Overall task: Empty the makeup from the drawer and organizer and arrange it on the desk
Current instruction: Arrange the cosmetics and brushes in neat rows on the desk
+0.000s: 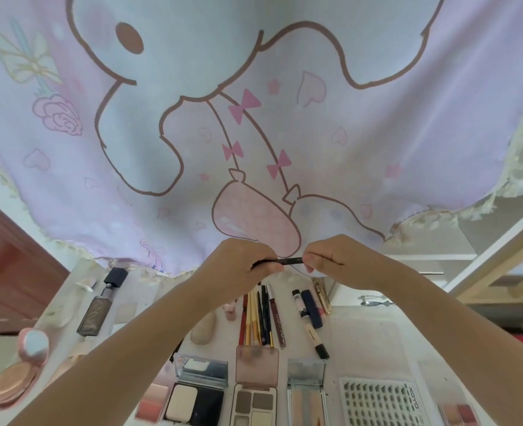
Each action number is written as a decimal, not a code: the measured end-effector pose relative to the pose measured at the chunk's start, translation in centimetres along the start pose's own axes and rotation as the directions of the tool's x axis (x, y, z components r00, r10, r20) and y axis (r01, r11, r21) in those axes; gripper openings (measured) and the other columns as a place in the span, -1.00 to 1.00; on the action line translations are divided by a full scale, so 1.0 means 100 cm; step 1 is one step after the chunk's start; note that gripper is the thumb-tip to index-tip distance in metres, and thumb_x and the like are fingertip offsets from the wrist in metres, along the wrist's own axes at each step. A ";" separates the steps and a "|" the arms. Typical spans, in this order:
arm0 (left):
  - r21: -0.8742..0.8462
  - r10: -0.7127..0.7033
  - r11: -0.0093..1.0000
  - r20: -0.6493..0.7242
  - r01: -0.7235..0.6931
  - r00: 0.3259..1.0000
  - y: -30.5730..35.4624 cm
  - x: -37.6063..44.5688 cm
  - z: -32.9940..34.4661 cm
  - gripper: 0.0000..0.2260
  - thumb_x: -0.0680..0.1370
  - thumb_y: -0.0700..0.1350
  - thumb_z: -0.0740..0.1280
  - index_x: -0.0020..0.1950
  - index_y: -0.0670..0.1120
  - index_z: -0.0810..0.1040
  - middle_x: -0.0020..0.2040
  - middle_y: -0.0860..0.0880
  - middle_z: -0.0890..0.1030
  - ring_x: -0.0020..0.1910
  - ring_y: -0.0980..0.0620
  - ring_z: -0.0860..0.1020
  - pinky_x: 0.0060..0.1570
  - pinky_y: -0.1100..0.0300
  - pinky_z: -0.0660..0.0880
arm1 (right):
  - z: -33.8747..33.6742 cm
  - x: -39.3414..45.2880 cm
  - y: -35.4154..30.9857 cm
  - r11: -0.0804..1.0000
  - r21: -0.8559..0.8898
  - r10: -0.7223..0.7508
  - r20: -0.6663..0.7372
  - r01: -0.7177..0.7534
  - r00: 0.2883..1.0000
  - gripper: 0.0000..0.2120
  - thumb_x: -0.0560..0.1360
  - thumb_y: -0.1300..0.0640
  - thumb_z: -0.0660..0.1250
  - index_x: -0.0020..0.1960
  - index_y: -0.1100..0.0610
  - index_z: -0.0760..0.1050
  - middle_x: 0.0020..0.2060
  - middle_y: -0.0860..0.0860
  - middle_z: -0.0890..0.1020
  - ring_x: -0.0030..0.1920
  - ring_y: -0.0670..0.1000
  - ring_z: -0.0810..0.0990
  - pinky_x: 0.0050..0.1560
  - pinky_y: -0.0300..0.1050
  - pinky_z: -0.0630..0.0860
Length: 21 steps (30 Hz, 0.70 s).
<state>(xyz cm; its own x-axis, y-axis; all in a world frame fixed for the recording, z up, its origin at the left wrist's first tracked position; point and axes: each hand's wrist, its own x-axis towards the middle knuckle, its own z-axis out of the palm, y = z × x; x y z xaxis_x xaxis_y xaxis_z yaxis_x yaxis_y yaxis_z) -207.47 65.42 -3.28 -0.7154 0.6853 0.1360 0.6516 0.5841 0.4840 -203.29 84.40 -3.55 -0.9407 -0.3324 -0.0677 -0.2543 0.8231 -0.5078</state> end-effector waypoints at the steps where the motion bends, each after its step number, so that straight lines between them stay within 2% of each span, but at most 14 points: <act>1: -0.021 -0.005 1.000 -0.002 0.005 1.000 0.000 0.000 -0.002 -0.77 0.55 -0.04 0.24 0.04 -0.15 0.60 -0.22 0.00 0.56 -0.34 0.20 0.42 -0.23 0.43 0.36 | 0.000 0.000 0.000 1.000 -0.012 -0.022 -0.011 0.021 1.000 -0.65 0.59 0.12 0.05 -0.34 -0.16 0.22 -0.46 -0.14 0.33 -0.42 -0.16 0.31 -0.29 -0.37 0.32; 4: -0.078 -0.042 0.996 0.043 0.045 0.998 0.001 0.000 -0.002 -0.79 0.54 -0.07 0.26 0.02 -0.16 0.60 -0.32 0.11 0.48 -0.34 0.21 0.43 -0.21 0.41 0.39 | 0.005 -0.001 0.000 0.997 -0.019 -0.069 -0.035 0.068 0.997 -0.64 0.59 0.14 0.07 -0.34 -0.16 0.20 -0.46 -0.17 0.33 -0.42 -0.20 0.32 -0.24 -0.39 0.34; 6: -0.111 -0.062 0.991 0.071 0.069 0.996 0.000 0.000 0.000 -0.80 0.54 -0.08 0.26 0.02 -0.15 0.60 -0.34 0.15 0.44 -0.34 0.19 0.44 -0.25 0.43 0.39 | 0.008 -0.001 0.002 0.997 -0.012 -0.075 -0.049 0.074 0.996 -0.68 0.59 0.14 0.07 -0.32 -0.09 0.27 -0.45 -0.18 0.34 -0.42 -0.21 0.33 -0.23 -0.39 0.36; 8: -0.118 -0.077 0.989 0.079 0.086 0.994 -0.004 0.000 -0.001 -0.81 0.54 -0.10 0.27 0.07 -0.12 0.59 -0.33 0.17 0.45 -0.37 0.23 0.43 -0.30 0.47 0.40 | 0.006 -0.003 0.005 1.000 0.016 -0.022 -0.063 0.023 0.998 -0.75 0.59 0.14 0.05 -0.24 0.05 0.36 -0.45 -0.16 0.34 -0.42 -0.18 0.32 -0.25 -0.40 0.35; 10: -0.184 -0.144 0.972 0.009 0.144 0.989 -0.012 0.000 -0.003 -0.78 0.52 -0.15 0.29 0.16 -0.06 0.54 -0.29 0.18 0.49 -0.41 0.25 0.48 -0.30 0.49 0.44 | -0.001 -0.006 0.010 0.996 0.077 0.061 -0.110 -0.053 0.992 -0.73 0.60 0.16 0.04 -0.24 0.06 0.38 -0.48 -0.13 0.32 -0.48 -0.19 0.29 -0.32 -0.42 0.34; 12: -0.465 -0.311 0.854 -0.094 0.235 0.946 -0.019 -0.001 -0.001 -0.72 0.50 -0.20 0.30 0.20 -0.02 0.46 -0.26 0.12 0.56 -0.43 0.30 0.52 -0.36 0.47 0.48 | -0.002 -0.009 0.012 0.983 0.162 0.121 -0.185 -0.091 0.975 -0.70 0.60 0.16 0.04 -0.28 -0.05 0.34 -0.50 -0.09 0.30 -0.54 -0.18 0.33 -0.41 -0.41 0.31; 14: -0.686 -0.413 0.668 -0.019 0.289 0.911 -0.014 0.000 0.006 -0.77 0.52 -0.22 0.25 0.16 -0.08 0.49 -0.21 0.06 0.60 -0.38 0.27 0.55 -0.39 0.43 0.48 | 0.005 -0.009 0.009 0.970 0.221 0.146 -0.216 -0.097 0.966 -0.72 0.60 0.15 0.04 -0.25 -0.05 0.33 -0.50 -0.09 0.29 -0.56 -0.20 0.34 -0.49 -0.40 0.28; 16: -0.784 -0.406 0.544 0.067 0.300 0.911 0.000 0.003 0.019 -0.83 0.55 -0.23 0.19 0.06 -0.11 0.55 -0.18 0.05 0.60 -0.27 0.20 0.55 -0.36 0.40 0.49 | 0.017 -0.004 0.002 0.966 0.239 0.141 -0.183 -0.095 0.973 -0.75 0.60 0.14 0.03 -0.21 -0.04 0.34 -0.50 -0.10 0.29 -0.57 -0.19 0.32 -0.50 -0.40 0.28; 19: -0.896 -0.464 0.388 0.014 0.217 0.886 0.011 0.011 0.031 -0.77 0.58 -0.23 0.14 -0.14 -0.04 0.55 -0.21 0.05 0.61 -0.16 0.12 0.54 -0.20 0.29 0.49 | 0.029 0.001 0.000 0.953 0.285 0.143 -0.125 -0.102 0.982 -0.77 0.60 0.13 0.02 -0.16 -0.05 0.37 -0.49 -0.09 0.29 -0.58 -0.22 0.34 -0.50 -0.41 0.27; 21: -0.958 -0.510 0.224 0.039 0.177 0.859 0.007 0.016 0.031 -0.74 0.61 -0.20 0.07 -0.18 -0.07 0.48 -0.29 0.05 0.61 -0.19 0.06 0.55 -0.10 0.14 0.48 | 0.031 0.000 0.006 0.946 0.297 0.164 -0.080 -0.133 0.983 -0.76 0.60 0.13 0.04 -0.09 -0.01 0.46 -0.50 -0.11 0.34 -0.56 -0.24 0.36 -0.45 -0.43 0.30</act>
<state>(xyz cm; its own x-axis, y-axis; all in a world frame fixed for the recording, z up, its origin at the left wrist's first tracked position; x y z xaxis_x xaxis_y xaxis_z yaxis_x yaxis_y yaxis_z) -207.36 68.26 -5.41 -0.9372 0.3080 -0.1639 -0.2222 -0.1649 0.9609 -202.74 83.49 -6.48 -0.9846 -0.1551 -0.0810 -0.0483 0.6859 -0.7261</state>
